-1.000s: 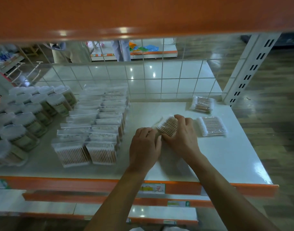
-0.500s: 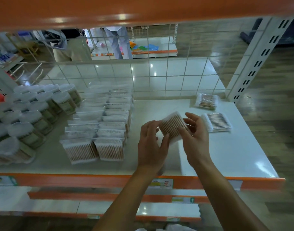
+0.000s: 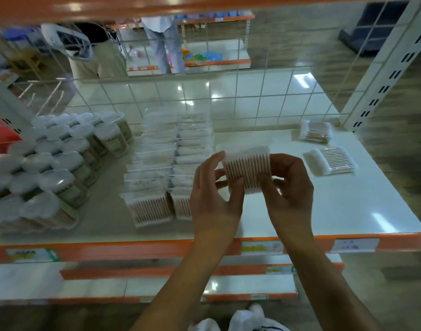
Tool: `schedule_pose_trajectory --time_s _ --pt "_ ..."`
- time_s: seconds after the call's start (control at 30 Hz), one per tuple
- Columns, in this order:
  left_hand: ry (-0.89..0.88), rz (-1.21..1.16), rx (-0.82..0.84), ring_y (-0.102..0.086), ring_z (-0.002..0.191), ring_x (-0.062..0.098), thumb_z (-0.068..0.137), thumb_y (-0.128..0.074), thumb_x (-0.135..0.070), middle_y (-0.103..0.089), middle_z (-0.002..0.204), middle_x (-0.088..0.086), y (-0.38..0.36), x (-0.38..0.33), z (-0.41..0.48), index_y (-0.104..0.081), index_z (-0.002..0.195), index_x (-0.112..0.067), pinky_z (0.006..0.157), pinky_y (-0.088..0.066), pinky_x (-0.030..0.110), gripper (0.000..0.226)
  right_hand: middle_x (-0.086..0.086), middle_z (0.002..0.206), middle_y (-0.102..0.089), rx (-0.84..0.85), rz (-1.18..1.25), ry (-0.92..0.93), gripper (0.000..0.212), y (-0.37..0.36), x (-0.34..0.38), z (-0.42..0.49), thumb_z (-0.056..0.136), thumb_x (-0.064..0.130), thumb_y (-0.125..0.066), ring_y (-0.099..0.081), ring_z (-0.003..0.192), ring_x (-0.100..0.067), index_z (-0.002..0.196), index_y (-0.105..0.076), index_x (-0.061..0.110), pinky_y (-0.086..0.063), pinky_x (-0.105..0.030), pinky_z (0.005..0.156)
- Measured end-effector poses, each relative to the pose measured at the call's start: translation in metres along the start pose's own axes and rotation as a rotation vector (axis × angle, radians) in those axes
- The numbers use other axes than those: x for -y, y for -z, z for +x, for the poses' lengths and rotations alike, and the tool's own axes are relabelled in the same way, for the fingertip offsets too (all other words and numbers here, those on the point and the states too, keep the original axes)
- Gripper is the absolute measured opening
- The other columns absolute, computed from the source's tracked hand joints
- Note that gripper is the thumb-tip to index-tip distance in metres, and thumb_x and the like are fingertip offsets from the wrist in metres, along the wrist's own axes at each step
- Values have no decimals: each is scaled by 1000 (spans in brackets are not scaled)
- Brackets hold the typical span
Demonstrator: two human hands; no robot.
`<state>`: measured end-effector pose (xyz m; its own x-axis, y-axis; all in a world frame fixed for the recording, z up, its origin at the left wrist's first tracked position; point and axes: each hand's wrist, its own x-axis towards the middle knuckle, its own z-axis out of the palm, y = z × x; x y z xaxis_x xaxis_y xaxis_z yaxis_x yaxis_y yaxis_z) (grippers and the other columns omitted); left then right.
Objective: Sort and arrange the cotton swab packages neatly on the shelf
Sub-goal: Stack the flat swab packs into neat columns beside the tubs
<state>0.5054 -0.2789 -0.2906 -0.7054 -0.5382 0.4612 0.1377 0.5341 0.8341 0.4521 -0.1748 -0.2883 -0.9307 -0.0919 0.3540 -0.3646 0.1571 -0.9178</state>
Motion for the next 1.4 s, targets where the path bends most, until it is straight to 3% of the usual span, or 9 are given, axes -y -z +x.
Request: schedule_pose_trajectory --time_s 0.27,0.37,0.53,0.77,0.93,1.1,1.23,1.3,1.4 --pt "-21 46 -59 -60 100 4 84 -55 -39 -55 124 -2 49 15 -2 -39 126 -34 80 -52 15 45 29 92 -59 13 -27 61 28 -44 19 -28 78 13 -63 -61 87 2 102 -50 19 -48 -11 70" --pt "-11 67 -68 -62 100 9 85 -54 -42 -59 121 2 65 22 -3 -39 126 -34 79 -56 27 44 32 93 -57 44 -37 65 30 -56 23 -36 78 11 -65 -60 88 3 102 -50 20 -48 -9 71" --pt "-9 94 -89 -61 102 14 86 -61 -34 -58 120 1 90 35 -6 -42 126 -32 83 -54 31 45 27 90 -59 66 -24 30 32 -77 28 -53 79 3 -68 -61 85 2 100 -50 19 -47 -9 69" --pt "-38 166 -119 -57 106 17 82 -60 -36 -49 119 -14 118 55 -14 -44 127 -26 90 -43 12 49 20 88 -60 136 -46 -51 43 -102 38 -74 79 7 -72 -61 80 6 93 -44 37 -45 -4 66" --pt "-18 201 -114 -60 101 22 80 -60 -38 -51 115 -8 132 66 -19 -43 127 -23 85 -51 28 53 12 92 -61 188 -112 -58 42 -116 36 -85 80 9 -71 -61 82 1 94 -44 38 -45 -4 69" --pt "44 241 -64 -46 102 1 77 -69 -22 -50 118 1 143 81 -27 -46 130 -15 87 -34 0 58 8 93 -62 254 -184 -69 33 -127 29 -93 81 11 -70 -60 81 1 99 -48 27 -44 -4 68" --pt "42 286 -15 -38 102 -17 74 -78 -10 -46 118 0 148 87 -27 -48 130 -9 88 -27 -4 63 9 93 -63 283 -222 -81 31 -130 24 -96 81 11 -69 -60 81 2 98 -49 26 -44 -5 69" --pt "50 292 -2 -37 104 -17 72 -79 -8 -41 119 -3 149 88 -28 -48 130 -12 90 -30 -2 66 8 94 -64 304 -241 -92 30 -131 23 -97 81 11 -69 -60 82 2 98 -49 27 -43 -3 69" --pt "108 303 19 -46 109 5 73 -79 -11 -44 125 2 150 90 -32 -44 132 -18 92 -43 19 69 6 100 -64 341 -272 -121 31 -132 21 -100 83 12 -67 -61 86 -3 101 -47 28 -42 -1 69"
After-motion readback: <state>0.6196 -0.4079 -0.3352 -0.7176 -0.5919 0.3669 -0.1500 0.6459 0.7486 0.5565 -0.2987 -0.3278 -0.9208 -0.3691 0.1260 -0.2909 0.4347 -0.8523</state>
